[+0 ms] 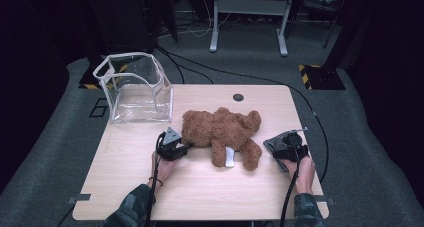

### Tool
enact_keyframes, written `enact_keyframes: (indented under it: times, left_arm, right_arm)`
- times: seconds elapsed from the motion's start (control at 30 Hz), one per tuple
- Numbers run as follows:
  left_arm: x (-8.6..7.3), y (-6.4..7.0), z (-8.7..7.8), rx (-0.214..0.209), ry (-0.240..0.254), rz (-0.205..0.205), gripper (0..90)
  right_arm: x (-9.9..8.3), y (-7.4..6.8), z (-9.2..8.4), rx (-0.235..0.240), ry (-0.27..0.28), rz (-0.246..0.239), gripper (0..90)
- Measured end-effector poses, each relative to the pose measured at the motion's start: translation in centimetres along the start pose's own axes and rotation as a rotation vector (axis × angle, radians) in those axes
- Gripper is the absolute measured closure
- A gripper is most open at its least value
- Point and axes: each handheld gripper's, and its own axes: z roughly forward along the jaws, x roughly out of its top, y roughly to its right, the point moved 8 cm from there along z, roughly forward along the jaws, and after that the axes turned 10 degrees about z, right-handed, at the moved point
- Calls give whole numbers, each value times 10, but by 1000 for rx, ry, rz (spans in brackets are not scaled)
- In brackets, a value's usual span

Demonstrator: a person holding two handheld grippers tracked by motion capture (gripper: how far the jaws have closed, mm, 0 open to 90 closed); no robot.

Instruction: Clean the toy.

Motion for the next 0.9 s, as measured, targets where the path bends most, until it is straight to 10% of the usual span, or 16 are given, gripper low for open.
enact_keyframes:
  times: [0.33,0.9]
  left_arm:
    - [0,0,0,-4,-2,-2,646]
    - [0,0,1,0,1,-3,651]
  right_arm:
    - [-3,-7,-6,23,51,-13,699]
    - [26,-17,-52,109,142,-5,760]
